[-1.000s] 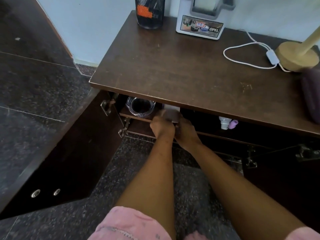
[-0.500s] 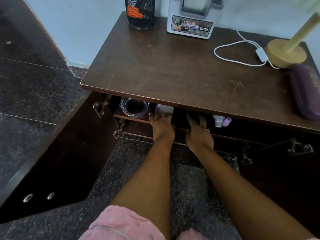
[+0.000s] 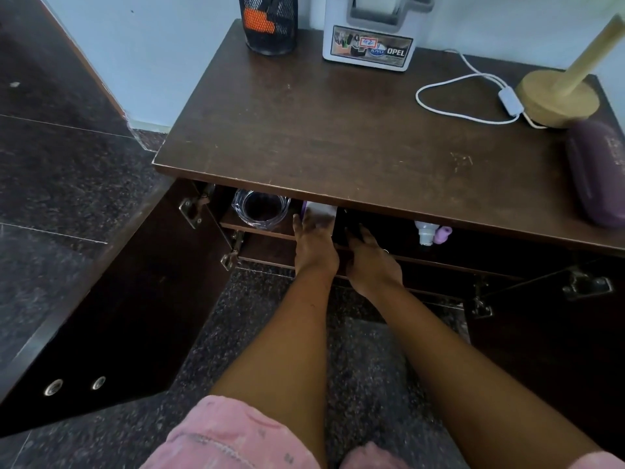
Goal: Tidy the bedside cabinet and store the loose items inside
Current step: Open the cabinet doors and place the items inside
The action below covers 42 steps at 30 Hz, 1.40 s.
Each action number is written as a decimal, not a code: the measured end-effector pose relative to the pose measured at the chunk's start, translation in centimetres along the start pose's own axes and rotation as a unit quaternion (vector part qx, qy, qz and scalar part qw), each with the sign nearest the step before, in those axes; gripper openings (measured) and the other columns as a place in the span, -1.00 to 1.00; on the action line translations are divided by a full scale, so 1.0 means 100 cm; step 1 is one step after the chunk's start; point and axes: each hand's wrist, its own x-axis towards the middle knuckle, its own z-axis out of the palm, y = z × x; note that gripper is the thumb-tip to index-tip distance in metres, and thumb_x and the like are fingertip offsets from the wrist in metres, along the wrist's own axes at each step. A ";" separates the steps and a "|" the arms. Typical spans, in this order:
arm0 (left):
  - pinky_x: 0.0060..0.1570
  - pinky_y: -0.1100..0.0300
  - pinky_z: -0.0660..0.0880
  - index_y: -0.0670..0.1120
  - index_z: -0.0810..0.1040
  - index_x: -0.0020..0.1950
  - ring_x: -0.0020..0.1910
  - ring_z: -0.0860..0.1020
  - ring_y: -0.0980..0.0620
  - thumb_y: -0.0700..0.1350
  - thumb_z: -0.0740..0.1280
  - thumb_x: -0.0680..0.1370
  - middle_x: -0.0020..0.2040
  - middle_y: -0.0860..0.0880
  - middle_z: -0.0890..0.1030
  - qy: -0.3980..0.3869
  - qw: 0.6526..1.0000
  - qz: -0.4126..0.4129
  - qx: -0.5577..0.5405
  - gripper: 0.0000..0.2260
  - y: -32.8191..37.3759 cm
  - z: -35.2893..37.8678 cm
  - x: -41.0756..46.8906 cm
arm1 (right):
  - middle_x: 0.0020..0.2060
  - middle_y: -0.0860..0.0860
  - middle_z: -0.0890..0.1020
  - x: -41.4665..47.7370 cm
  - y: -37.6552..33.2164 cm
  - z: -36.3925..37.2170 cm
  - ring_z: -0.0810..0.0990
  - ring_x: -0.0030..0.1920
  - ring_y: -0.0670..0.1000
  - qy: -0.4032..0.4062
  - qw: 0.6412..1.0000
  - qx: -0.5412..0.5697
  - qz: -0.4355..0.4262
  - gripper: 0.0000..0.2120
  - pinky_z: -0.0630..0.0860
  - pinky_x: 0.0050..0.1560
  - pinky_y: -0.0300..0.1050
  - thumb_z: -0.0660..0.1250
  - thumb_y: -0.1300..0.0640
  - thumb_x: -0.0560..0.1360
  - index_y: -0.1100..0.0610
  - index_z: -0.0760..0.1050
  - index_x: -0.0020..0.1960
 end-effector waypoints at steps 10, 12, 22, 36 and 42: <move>0.36 -0.10 0.27 0.03 0.25 0.48 0.53 -0.18 -0.14 -0.07 0.29 0.56 0.56 -0.08 -0.09 -0.060 0.991 0.047 0.113 -0.50 0.032 -0.012 -0.015 | 0.06 0.17 0.59 0.005 0.058 -0.063 0.52 0.11 0.15 0.061 0.969 0.230 0.074 -0.73 0.34 0.01 -0.15 0.26 0.04 0.54 0.19 0.53 0.13; 0.39 -0.06 0.23 0.03 0.28 0.46 0.52 -0.08 -0.16 -0.06 0.30 0.55 0.54 -0.10 0.00 -0.065 0.989 0.066 0.116 -0.52 0.042 -0.007 -0.021 | 0.18 0.17 0.53 0.003 0.076 -0.070 0.50 0.16 0.19 0.011 0.930 0.341 0.136 -0.71 0.40 0.06 -0.07 0.23 0.13 0.53 0.18 0.47 0.22; 0.20 0.12 0.46 -0.10 0.50 0.27 0.16 0.55 -0.07 -0.15 0.39 0.48 0.14 -0.13 0.61 -0.147 0.978 0.019 -0.146 -0.64 0.081 0.019 -0.029 | 0.18 0.09 0.58 -0.015 0.071 -0.063 0.53 0.18 -0.01 0.073 0.879 0.464 0.084 -0.75 0.46 0.14 -0.17 0.26 0.27 0.53 0.17 0.54 0.19; 0.05 0.03 0.55 -0.14 0.52 0.14 0.03 0.55 -0.12 -0.15 0.31 0.52 0.10 -0.18 0.58 -0.065 0.977 -0.013 -0.205 -0.80 0.089 0.035 0.000 | -0.11 0.18 0.65 -0.008 0.074 -0.069 0.61 -0.12 0.07 0.189 0.889 0.411 0.069 -0.84 0.33 -0.23 -0.39 0.23 0.33 0.51 0.32 0.58 -0.01; 0.01 0.25 0.32 -0.13 0.59 0.11 0.16 0.48 -0.09 -0.04 0.35 0.51 0.21 -0.16 0.50 -0.013 0.997 0.021 -0.078 -0.76 0.091 0.064 -0.004 | -0.07 0.29 0.64 -0.010 0.114 -0.067 0.59 0.02 0.25 0.337 0.873 0.317 0.153 -0.84 0.44 0.00 -0.07 0.24 0.36 0.46 0.37 0.57 -0.06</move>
